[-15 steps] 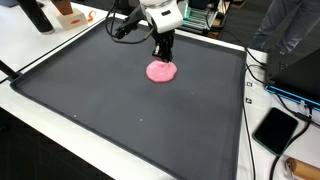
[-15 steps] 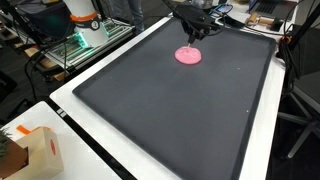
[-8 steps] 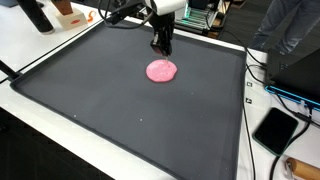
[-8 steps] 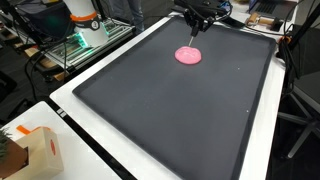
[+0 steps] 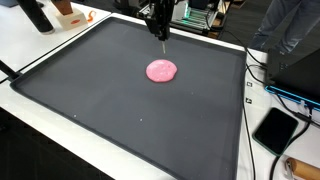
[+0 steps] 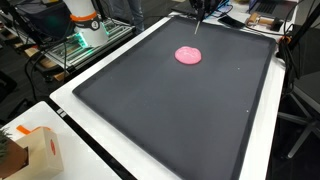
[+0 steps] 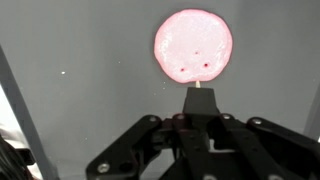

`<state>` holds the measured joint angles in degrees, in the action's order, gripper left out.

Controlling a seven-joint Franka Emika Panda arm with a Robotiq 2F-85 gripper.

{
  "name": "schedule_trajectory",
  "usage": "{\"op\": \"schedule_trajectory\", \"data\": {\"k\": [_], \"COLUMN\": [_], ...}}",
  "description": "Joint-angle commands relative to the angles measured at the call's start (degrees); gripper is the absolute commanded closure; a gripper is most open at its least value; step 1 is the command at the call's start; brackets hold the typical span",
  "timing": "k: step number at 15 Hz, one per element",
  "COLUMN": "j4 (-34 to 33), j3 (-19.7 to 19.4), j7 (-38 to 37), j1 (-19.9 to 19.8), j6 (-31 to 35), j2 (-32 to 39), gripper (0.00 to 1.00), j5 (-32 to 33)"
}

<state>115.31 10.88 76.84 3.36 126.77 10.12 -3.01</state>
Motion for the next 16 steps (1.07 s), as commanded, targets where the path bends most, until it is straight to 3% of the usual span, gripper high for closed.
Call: {"op": "schedule_trajectory", "data": {"k": [1,9,16], "j4": [-0.17,-4.02,-7.42], "j3": [-1.14,-1.23,-0.73], "j7": [-6.91,-31.00,-42.55], "j1": [1.03,2.35,3.69], "j6": [-2.15,-6.80,-13.27], "j2": [-2.93,-3.79,-2.66], "gripper": [0.96,0.96,0.96], "j5": [0.65,0.61,1.36]}}
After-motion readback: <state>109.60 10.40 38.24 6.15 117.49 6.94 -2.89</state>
